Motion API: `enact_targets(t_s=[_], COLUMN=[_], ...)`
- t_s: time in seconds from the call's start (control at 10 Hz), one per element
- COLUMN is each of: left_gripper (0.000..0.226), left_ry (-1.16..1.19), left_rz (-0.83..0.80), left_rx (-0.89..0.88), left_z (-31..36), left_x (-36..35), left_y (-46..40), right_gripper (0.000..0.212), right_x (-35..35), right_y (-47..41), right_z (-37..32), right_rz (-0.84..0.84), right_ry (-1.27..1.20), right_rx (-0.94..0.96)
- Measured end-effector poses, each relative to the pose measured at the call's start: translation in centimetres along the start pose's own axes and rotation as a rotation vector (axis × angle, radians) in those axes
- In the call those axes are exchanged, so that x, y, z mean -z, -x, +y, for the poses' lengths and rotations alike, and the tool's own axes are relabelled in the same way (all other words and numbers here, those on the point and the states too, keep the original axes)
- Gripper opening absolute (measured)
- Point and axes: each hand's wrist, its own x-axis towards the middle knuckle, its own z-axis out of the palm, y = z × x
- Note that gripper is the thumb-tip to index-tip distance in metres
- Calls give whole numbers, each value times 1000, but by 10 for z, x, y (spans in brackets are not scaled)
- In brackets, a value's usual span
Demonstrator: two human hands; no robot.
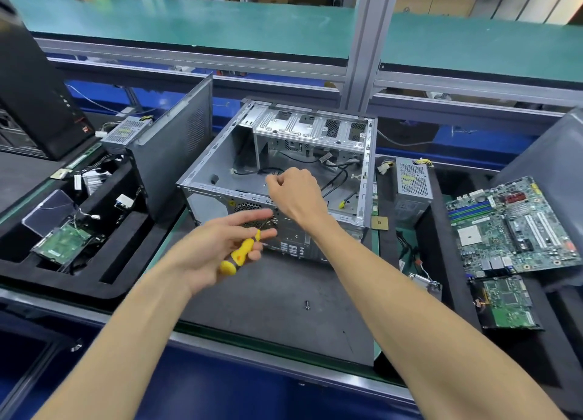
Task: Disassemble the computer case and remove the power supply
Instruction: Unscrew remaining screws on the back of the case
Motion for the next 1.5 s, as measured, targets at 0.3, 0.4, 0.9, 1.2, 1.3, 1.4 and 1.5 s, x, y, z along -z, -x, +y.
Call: enact_targets(t_s=[0.3,0.4,0.9,1.2,1.3,1.4,1.5], left_gripper=[31,9,18,17,21,19,18], left_ry=[-976,293,302,-506,-1414,-1100,211], left_rz=[460,151,66,322,548,511,216], left_rx=[-571,21,124,-134,-493,-481,42], left_z=[-49,-31,-27,-10,-34,-37,-19], left_x=[-10,-4,-10,-4,-17,-17,1], left_y=[-13,-13,-11,-8,-6,-7,-6], right_gripper=[49,50,49,48,46,47,47], right_x=[0,0,-3,-2,-3,-2,-2], right_y=[0,0,1,-2,-2,-1,-2], right_z=[-2,-3,1,1,1,1,-1], right_rz=[-4,24,37,10,-3,2,4], right_ry=[-4,14,10,-2,4,5,8], right_rx=[20,13,4,11,9,20,31])
